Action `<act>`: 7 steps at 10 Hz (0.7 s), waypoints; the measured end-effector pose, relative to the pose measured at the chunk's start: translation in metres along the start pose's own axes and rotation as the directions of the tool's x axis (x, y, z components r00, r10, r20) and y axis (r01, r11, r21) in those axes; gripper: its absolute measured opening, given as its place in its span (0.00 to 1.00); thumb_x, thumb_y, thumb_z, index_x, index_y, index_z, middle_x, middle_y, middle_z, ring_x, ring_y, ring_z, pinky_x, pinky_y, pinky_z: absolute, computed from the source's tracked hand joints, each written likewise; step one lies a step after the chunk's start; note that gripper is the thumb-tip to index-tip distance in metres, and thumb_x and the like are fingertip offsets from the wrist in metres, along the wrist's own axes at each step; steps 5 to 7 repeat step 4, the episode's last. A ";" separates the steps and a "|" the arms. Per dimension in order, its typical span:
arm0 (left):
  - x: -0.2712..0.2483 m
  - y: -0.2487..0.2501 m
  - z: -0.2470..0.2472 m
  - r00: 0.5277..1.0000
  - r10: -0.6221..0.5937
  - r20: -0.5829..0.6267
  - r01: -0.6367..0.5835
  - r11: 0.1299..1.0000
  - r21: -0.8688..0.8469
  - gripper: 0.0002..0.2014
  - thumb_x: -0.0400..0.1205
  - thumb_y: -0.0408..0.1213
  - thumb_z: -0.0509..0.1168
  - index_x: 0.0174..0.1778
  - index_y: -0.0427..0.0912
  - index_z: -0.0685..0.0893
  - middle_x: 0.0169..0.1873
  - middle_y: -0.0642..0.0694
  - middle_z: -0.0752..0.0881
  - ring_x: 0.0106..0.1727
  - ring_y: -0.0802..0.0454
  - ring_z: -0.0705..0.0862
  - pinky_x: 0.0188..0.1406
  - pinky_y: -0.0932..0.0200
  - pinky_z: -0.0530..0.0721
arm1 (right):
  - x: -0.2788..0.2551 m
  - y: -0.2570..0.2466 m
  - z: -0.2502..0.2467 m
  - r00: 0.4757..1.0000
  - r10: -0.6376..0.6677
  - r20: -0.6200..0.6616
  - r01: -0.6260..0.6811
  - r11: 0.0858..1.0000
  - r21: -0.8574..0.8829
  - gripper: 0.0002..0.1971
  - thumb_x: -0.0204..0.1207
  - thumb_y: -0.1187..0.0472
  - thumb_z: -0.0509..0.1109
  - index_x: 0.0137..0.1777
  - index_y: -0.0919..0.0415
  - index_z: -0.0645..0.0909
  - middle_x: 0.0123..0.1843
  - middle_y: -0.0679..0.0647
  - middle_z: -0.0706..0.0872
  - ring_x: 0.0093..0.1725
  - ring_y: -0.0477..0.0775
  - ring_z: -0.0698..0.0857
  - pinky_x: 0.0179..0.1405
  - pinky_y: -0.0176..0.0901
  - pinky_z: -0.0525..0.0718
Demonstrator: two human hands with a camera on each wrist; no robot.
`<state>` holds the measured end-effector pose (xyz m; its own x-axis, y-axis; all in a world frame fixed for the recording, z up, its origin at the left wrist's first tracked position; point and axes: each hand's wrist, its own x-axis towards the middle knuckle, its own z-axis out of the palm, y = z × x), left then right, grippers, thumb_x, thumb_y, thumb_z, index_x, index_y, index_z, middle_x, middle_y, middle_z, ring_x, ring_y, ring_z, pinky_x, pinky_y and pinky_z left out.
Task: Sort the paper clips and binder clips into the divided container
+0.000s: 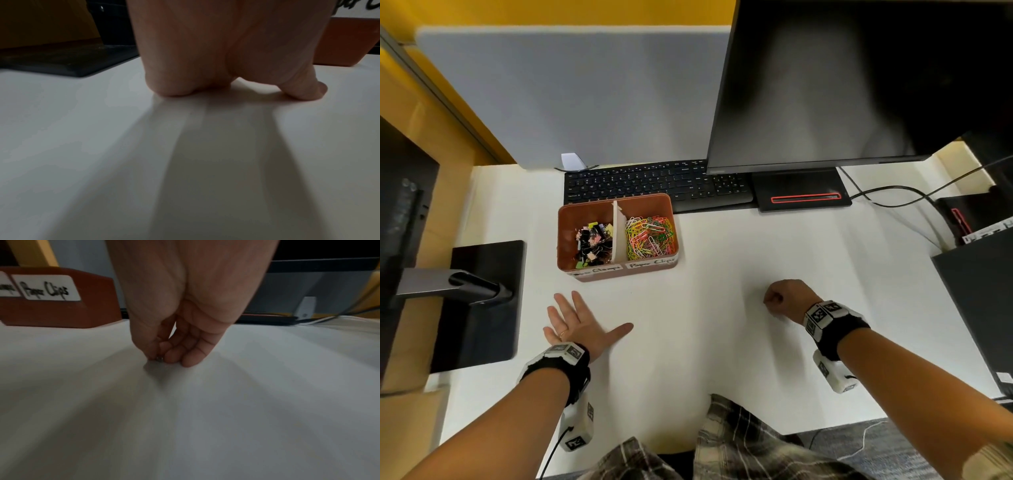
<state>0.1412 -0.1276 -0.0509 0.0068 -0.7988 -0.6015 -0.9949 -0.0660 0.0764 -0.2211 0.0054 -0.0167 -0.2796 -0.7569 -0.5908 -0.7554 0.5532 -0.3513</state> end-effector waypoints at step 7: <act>-0.003 0.002 -0.001 1.000 -0.019 -0.017 0.019 1.000 0.016 0.66 0.60 0.79 0.59 0.78 0.43 0.29 0.78 0.39 0.27 0.80 0.36 0.33 0.78 0.35 0.42 | 0.046 -0.212 -0.047 0.854 -0.417 -0.312 0.407 0.908 -0.099 0.11 0.79 0.51 0.64 0.56 0.53 0.82 0.50 0.49 0.87 0.51 0.49 0.79 0.59 0.46 0.75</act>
